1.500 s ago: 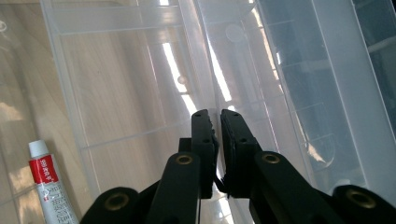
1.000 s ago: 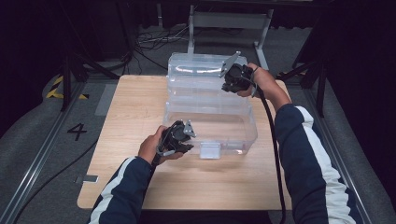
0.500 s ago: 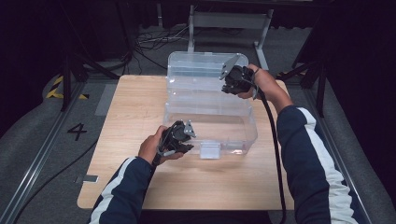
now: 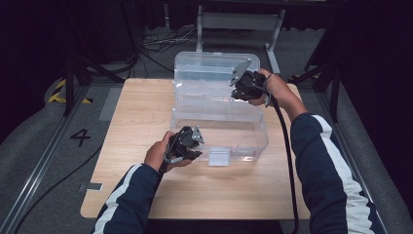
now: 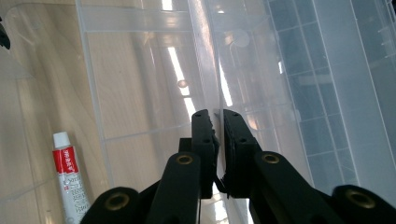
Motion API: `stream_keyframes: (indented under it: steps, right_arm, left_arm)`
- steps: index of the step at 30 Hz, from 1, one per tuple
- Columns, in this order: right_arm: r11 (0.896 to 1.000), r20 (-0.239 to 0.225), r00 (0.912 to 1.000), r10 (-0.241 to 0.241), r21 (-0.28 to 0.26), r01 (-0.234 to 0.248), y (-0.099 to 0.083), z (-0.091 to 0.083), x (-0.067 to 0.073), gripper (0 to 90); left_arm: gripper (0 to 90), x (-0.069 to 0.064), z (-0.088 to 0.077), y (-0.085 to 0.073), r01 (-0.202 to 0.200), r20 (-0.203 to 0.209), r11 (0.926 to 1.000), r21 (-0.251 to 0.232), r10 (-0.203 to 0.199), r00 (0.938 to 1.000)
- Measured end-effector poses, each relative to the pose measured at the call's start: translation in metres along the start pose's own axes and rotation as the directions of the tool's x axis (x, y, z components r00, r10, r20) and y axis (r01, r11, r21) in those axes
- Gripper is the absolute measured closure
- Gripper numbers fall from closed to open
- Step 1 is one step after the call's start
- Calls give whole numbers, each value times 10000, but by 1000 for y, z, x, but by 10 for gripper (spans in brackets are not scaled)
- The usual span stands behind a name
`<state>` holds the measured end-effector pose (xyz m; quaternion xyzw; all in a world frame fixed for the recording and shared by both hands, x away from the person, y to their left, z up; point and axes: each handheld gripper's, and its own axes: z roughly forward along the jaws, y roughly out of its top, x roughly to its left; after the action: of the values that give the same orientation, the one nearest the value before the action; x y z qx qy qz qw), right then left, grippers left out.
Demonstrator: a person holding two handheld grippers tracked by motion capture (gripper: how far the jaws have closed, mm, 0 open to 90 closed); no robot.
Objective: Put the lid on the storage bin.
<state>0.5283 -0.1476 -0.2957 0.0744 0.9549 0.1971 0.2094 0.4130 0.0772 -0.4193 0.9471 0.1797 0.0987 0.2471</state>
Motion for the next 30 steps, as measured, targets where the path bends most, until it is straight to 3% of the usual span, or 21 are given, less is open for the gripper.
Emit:
stream_keyframes:
  steps: [30]
  right_arm:
    - [9991,79,9994,-348,-251,350,-3,-10,18,845]
  left_arm:
    - [672,0,0,0,62,-4,10000,4,-62,10000]
